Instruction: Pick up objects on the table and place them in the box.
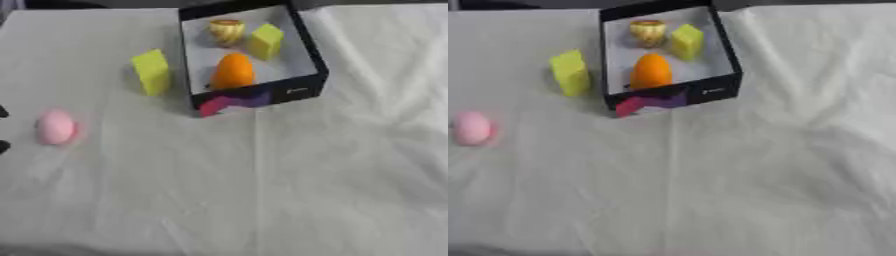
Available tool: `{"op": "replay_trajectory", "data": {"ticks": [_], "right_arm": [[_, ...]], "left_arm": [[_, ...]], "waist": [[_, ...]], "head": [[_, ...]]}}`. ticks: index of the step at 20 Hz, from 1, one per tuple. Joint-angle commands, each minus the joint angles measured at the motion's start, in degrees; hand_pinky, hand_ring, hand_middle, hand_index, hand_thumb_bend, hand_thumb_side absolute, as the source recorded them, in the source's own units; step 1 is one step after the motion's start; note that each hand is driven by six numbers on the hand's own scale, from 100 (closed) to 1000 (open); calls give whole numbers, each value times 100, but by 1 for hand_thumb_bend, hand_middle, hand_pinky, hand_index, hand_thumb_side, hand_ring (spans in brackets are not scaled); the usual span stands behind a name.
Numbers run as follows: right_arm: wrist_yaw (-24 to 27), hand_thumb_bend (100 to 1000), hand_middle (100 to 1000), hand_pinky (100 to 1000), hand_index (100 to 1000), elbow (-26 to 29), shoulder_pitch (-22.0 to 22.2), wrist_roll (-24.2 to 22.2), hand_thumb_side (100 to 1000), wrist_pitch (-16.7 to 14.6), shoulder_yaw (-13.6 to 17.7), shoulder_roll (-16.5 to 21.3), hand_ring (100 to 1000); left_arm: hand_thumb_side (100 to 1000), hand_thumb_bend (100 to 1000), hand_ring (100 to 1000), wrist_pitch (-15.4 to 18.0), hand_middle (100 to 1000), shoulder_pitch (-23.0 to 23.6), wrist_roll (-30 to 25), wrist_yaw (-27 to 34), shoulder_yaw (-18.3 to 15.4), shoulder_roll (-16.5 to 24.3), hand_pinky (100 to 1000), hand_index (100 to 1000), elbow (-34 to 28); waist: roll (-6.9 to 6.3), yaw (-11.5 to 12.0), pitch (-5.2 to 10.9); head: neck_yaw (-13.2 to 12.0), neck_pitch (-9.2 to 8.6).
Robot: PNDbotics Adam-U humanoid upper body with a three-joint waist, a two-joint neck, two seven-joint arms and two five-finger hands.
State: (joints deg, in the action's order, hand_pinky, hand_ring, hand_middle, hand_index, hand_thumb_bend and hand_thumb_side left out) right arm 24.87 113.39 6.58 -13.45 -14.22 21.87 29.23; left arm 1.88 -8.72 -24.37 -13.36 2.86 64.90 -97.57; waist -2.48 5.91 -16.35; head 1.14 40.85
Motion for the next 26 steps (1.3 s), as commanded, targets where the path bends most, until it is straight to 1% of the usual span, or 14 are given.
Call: {"op": "replay_trajectory", "data": {"ticks": [1, 4, 5, 6, 8, 14, 18, 20, 21, 23, 24, 25, 26], "right_arm": [[-56, 100, 640, 884, 863, 120, -20, 2, 545, 37, 37, 169, 633], [-86, 100, 639, 884, 863, 120, -21, -4, 546, 68, 36, 147, 631], [-96, 100, 639, 884, 862, 120, -20, -8, 547, 76, 34, 141, 631], [-106, 100, 638, 884, 862, 120, -18, -13, 547, 84, 30, 135, 630], [-119, 100, 636, 884, 862, 120, -20, -21, 547, 104, 21, 129, 628], [-106, 100, 633, 883, 861, 120, -22, -38, 547, 133, 2, 133, 625], [-118, 100, 631, 885, 860, 120, -13, -47, 549, 174, 19, 118, 622], [-138, 100, 629, 886, 859, 120, -11, -49, 551, 202, 26, 105, 619], [-147, 100, 629, 886, 859, 120, -14, -50, 552, 219, 27, 100, 619], [-158, 100, 630, 889, 860, 120, -25, -65, 552, 246, 26, 92, 620], [-164, 100, 630, 889, 860, 120, -29, -78, 552, 254, 25, 89, 620], [-169, 100, 630, 890, 860, 120, -30, -91, 553, 260, 24, 85, 619], [-176, 100, 629, 891, 860, 120, -31, -106, 554, 268, 23, 78, 619]], "left_arm": [[545, 275, 832, -48, 773, -137, 31, 35, 31, 230, 936, 812, 93], [537, 255, 828, -75, 770, -246, 72, 161, 114, 208, 941, 807, 88], [518, 236, 823, -80, 764, -300, 111, 213, 139, 195, 944, 799, 60], [539, 224, 819, -85, 760, -377, 172, 272, 181, 175, 943, 796, 19], [539, 217, 815, -98, 757, -540, 283, 365, 308, 145, 941, 795, -47], [550, 242, 817, -122, 756, -938, 293, 325, 674, 83, 940, 797, -52], [568, 237, 820, -72, 764, -1076, 238, 290, 796, 17, 945, 802, 42], [581, 257, 822, -39, 766, -1129, 212, 281, 826, -17, 946, 803, 81], [564, 269, 824, -30, 767, -1157, 194, 264, 846, -32, 947, 800, 101], [485, 288, 830, -22, 768, -1212, 142, 212, 893, -62, 954, 805, 133], [463, 296, 832, -21, 765, -1241, 115, 175, 914, -79, 957, 805, 144], [369, 350, 836, -19, 757, -1272, 94, 127, 932, -95, 961, 799, 158], [311, 392, 841, -14, 751, -1313, 84, 53, 953, -114, 964, 788, 182]], "waist": [[-3, -11, 164], [-1, -23, 152], [2, -27, 147], [5, -31, 144], [16, -40, 142], [51, -70, 157], [58, -79, 154], [54, -79, 144], [50, -80, 138], [46, -87, 127], [45, -90, 122], [43, -93, 116], [41, -98, 110]], "head": [[-9, -96], [-24, -106], [-41, -107], [-63, -110], [-86, -112], [-94, -120], [-105, -127], [-103, -128], [-103, -131], [-95, -138], [-87, -141], [-82, -143], [-81, -143]]}}
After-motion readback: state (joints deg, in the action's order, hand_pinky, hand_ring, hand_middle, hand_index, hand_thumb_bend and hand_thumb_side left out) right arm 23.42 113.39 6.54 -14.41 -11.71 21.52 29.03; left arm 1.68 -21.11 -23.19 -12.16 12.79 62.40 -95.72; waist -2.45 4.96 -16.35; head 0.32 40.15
